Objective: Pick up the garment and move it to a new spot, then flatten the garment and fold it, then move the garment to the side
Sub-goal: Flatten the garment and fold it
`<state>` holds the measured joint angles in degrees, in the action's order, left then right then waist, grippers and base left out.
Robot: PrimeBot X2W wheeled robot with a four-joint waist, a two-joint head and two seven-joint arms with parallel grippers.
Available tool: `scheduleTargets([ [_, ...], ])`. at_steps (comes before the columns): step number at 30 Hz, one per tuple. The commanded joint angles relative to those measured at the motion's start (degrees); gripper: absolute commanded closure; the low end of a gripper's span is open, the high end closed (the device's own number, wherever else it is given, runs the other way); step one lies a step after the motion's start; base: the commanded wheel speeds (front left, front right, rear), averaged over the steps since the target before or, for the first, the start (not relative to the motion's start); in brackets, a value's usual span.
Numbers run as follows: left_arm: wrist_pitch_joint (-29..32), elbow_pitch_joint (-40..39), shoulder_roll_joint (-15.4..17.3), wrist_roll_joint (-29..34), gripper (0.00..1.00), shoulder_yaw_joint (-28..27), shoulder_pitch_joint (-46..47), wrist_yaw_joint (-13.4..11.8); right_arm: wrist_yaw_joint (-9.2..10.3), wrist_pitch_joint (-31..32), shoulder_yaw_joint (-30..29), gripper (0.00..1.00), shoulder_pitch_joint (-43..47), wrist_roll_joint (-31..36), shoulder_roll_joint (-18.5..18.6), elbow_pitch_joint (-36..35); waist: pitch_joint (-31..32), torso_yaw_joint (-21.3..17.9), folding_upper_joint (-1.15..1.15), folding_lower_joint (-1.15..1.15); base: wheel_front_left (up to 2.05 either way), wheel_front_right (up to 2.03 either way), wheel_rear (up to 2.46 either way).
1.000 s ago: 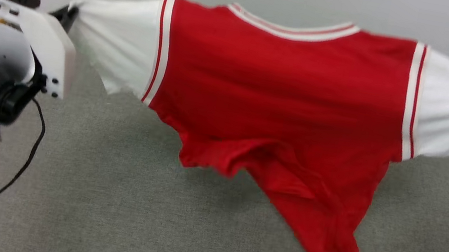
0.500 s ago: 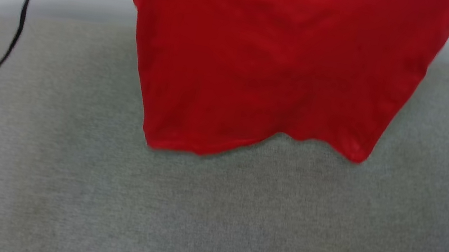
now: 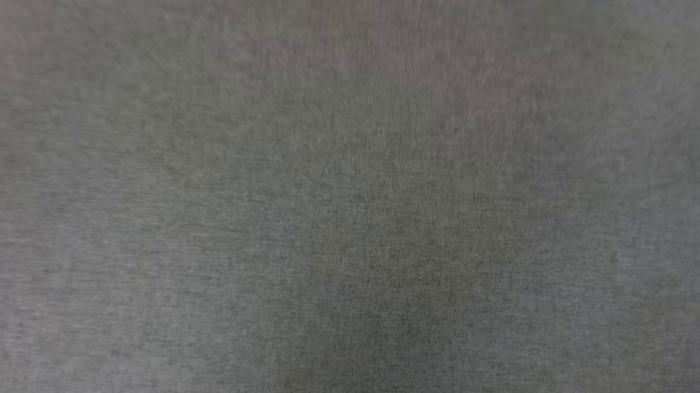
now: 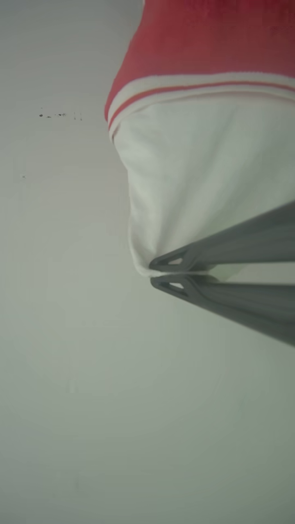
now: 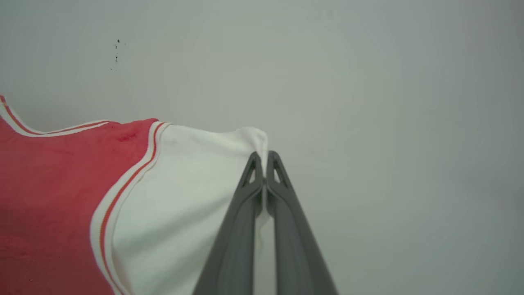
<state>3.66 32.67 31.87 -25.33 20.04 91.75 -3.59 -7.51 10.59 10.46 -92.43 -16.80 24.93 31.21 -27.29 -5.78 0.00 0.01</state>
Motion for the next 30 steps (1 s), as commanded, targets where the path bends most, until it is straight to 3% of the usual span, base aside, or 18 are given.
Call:
scheduleTargets([
  [1,-0.55,-0.15,0.12,0.27,1.0,-0.05,0.34,-0.08,0.04,-0.43,0.36,1.0,-0.45,0.24,-0.3,0.43,-4.09,-1.28,0.0,-0.01,0.0,0.0,0.0],
  [8,-1.87,-1.27,0.26,0.46,1.0,-0.03,3.3,-0.23,0.04,-4.49,4.89,1.0,-5.21,-2.22,-1.02,2.12,-9.74,-1.72,0.0,-0.01,0.0,0.0,0.0],
  [17,-5.51,-0.49,-0.93,-2.26,1.0,-1.65,-0.18,-0.49,0.04,-6.93,11.15,1.0,-3.86,-6.3,-1.84,5.0,-12.89,-1.23,0.0,-0.01,0.0,0.0,0.0],
  [24,-10.08,-1.71,-2.0,-6.31,1.0,-3.52,-9.7,0.68,0.04,-8.58,15.39,1.0,2.85,-11.3,0.49,5.2,-9.1,0.69,0.0,-0.01,0.0,0.0,0.0],
  [30,-13.96,-5.29,-2.77,-10.91,1.0,-5.12,-29.6,0.43,0.04,-9.69,17.41,1.0,19.31,-15.65,3.63,2.01,1.3,2.39,0.0,-0.01,0.0,0.0,0.0],
])
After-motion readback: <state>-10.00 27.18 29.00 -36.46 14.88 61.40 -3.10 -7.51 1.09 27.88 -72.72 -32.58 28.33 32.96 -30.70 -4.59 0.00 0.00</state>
